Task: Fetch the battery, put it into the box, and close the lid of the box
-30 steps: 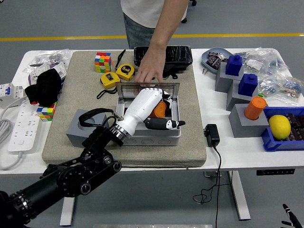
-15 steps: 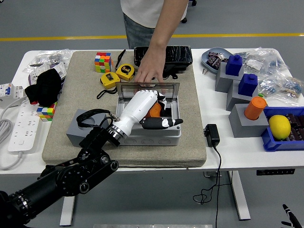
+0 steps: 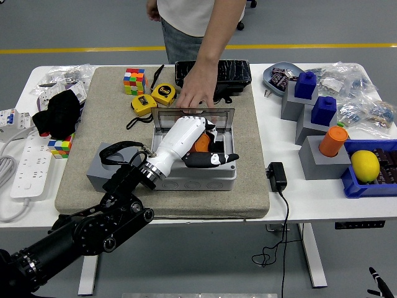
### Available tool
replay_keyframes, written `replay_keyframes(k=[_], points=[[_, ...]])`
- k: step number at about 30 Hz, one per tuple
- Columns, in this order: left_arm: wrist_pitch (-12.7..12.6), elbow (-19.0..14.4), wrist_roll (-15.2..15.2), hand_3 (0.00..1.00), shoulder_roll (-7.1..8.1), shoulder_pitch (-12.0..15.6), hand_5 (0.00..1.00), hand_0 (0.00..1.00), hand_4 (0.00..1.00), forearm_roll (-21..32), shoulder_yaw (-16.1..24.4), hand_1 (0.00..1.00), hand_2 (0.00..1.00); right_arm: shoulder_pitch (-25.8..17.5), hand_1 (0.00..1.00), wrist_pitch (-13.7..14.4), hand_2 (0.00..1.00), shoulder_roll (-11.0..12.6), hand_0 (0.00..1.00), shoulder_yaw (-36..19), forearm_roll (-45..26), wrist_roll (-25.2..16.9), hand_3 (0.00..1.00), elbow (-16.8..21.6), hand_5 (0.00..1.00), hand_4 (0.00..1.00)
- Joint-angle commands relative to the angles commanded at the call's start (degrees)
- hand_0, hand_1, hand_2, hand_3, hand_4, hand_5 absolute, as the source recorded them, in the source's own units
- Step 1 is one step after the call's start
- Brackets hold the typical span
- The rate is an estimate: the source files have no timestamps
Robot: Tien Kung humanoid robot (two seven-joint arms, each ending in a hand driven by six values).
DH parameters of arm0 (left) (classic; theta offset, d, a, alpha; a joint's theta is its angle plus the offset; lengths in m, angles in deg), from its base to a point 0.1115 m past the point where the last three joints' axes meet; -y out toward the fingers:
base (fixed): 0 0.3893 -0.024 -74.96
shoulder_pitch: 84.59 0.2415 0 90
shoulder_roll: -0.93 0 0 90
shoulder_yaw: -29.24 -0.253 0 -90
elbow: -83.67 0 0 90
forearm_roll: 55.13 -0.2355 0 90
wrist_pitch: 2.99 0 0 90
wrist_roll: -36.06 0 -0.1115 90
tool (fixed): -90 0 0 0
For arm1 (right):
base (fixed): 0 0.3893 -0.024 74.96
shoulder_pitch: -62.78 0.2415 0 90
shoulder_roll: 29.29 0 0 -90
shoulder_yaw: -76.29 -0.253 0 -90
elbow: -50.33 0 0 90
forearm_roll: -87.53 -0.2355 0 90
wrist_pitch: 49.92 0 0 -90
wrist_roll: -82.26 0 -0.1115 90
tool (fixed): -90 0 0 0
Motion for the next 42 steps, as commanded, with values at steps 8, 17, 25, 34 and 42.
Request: replay_keyframes(k=[8, 17, 25, 34, 42], points=[[0.9, 0.0, 0.1, 0.084, 0.00, 0.0, 0.770, 0.163, 0.998, -0.2, 0.4, 0.056, 0.104, 0.1, 0.790, 0.0, 0.761, 0.0, 0.882, 0.0, 0.0, 0.0, 0.791, 0.0, 0.998, 0.998], [1.8, 0.2, -0.1, 0.106, 0.00, 0.0, 0.777, 0.178, 0.998, -0.8, 0.8, 0.078, 0.128, 0.1, 0.790, -0.1, 0.761, 0.1, 0.883, 0.0, -0.1, 0.0, 0.791, 0.0, 0.998, 0.998], [1.3, 0.4, -0.4, 0.133, 0.00, 0.2, 0.789, 0.278, 0.998, -1.3, 1.2, 0.130, 0.162, 0.0, 0.789, -0.1, 0.761, 0.1, 0.883, -0.1, 0.0, 0.0, 0.791, 0.0, 0.998, 0.998], [1.6, 0.1, -0.6, 0.147, 0.00, 0.2, 0.792, 0.356, 0.998, -1.7, 2.0, 0.156, 0.172, 0.1, 0.788, -0.1, 0.761, 0.1, 0.883, -0.1, -0.1, 0.0, 0.791, 0.0, 0.998, 0.998], [1.8, -0.7, -0.9, 0.152, 0.00, 0.2, 0.800, 0.409, 0.998, -2.1, 2.0, 0.174, 0.177, 0.0, 0.788, -0.1, 0.761, 0.0, 0.883, -0.1, -0.1, 0.0, 0.790, 0.0, 0.998, 0.998]])
